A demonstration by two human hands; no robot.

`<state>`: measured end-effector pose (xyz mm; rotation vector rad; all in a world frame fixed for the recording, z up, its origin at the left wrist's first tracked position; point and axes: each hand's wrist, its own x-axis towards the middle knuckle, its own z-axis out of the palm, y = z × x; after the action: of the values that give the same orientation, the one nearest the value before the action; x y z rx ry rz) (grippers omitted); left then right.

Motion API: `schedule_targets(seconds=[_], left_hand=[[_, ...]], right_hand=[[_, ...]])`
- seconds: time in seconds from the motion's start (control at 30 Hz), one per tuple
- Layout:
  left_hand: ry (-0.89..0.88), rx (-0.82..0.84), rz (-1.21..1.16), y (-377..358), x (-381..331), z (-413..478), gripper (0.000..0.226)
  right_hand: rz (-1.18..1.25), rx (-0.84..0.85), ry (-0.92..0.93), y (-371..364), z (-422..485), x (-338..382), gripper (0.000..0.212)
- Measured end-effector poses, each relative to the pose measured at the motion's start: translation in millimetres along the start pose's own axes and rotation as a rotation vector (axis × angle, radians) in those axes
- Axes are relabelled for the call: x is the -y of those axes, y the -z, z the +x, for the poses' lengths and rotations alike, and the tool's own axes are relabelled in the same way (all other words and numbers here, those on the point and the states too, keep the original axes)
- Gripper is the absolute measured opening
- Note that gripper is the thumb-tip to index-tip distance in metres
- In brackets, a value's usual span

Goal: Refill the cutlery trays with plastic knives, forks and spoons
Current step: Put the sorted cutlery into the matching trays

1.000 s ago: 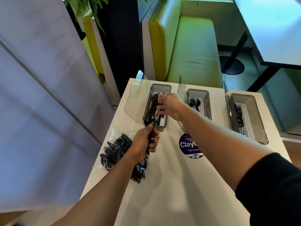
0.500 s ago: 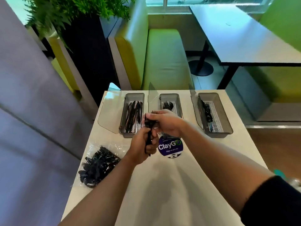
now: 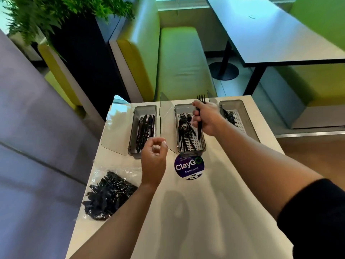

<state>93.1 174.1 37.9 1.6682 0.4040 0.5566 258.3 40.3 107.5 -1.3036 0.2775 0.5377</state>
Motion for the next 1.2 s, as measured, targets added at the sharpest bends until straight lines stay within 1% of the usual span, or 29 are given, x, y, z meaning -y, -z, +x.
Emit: schedule_targets(seconds=[0.03,0.1,0.2,0.23,0.33,0.5,0.63,0.7,0.77,0.87,1.03,1.2], left_hand=[[-0.033,-0.030,0.035,1.3,0.3,3.7,0.005],[-0.046,-0.057,0.108,3.6,4.2,13.8,0.017],[0.033,-0.042,0.141,4.7,10.6,29.3,0.031],[0.067,-0.029,0.128,4.6,12.3,33.5,0.032],[0.097,0.021,0.104,3.3,14.6,39.4,0.023],[0.122,0.021,0.048,3.0,17.9,39.0,0.022],[0.144,0.028,0.066,4.8,21.1,42.6,0.019],[0.149,0.061,0.068,7.8,16.6,41.4,0.017],[0.177,0.113,0.113,8.8,18.4,43.5,0.015],[0.178,0.142,0.172,17.6,13.6,40.4,0.010],[0.152,0.150,0.201,38.2,-1.9,34.1,0.004],[0.081,0.116,0.213,76.0,-14.5,30.3,0.002]], right_hand=[[-0.051,-0.019,-0.011,1.1,6.3,1.6,0.025],[-0.163,-0.018,-0.061,-1.5,19.6,-1.5,0.022],[-0.305,0.010,-0.151,-5.0,30.6,-14.8,0.011],[-0.326,0.009,-0.165,-5.3,32.9,-20.3,0.009],[-0.349,-0.021,-0.168,-1.8,38.8,-37.7,0.007],[-0.459,-0.076,-0.076,10.5,35.7,-55.0,0.010],[-0.526,-0.064,-0.048,18.0,32.1,-64.5,0.028],[-0.550,-0.037,-0.011,22.0,18.7,-64.5,0.032],[-0.547,-0.007,-0.006,24.8,10.5,-66.6,0.027],[-0.554,0.027,0.062,25.6,-7.3,-68.0,0.019],[-0.500,0.048,0.218,9.7,-38.9,-56.6,0.012],[-0.473,0.144,0.386,-32.8,-67.8,-56.8,0.009]])
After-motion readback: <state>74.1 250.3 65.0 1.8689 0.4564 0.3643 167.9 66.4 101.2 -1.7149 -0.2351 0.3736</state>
